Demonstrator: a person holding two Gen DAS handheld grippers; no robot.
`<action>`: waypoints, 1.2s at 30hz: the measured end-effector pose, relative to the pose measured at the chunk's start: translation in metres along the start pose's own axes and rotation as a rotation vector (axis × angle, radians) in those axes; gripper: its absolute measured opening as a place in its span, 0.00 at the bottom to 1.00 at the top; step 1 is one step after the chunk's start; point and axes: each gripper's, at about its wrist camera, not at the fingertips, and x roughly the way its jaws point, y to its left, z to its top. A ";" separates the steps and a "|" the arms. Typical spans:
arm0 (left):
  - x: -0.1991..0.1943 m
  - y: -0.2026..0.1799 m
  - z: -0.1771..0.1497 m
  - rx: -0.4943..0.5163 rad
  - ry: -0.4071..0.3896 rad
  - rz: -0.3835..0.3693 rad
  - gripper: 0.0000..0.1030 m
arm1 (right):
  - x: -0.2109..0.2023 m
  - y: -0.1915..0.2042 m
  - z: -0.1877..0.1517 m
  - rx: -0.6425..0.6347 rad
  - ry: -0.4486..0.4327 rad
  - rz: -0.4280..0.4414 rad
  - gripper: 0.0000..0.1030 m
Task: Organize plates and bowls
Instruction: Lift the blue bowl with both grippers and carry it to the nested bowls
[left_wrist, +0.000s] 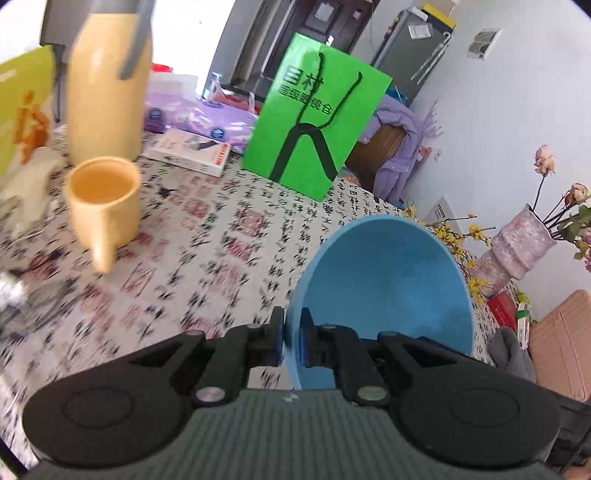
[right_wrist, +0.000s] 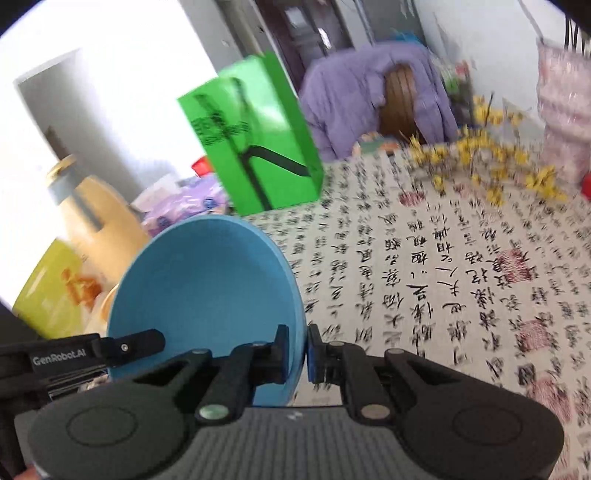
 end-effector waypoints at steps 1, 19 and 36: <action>-0.012 0.003 -0.010 -0.003 -0.015 -0.004 0.08 | -0.012 0.007 -0.012 -0.026 -0.020 0.003 0.09; -0.163 0.041 -0.203 0.035 -0.220 0.037 0.06 | -0.165 0.061 -0.212 -0.251 -0.256 0.012 0.08; -0.171 0.034 -0.218 0.077 -0.215 0.024 0.06 | -0.182 0.057 -0.250 -0.241 -0.281 -0.020 0.08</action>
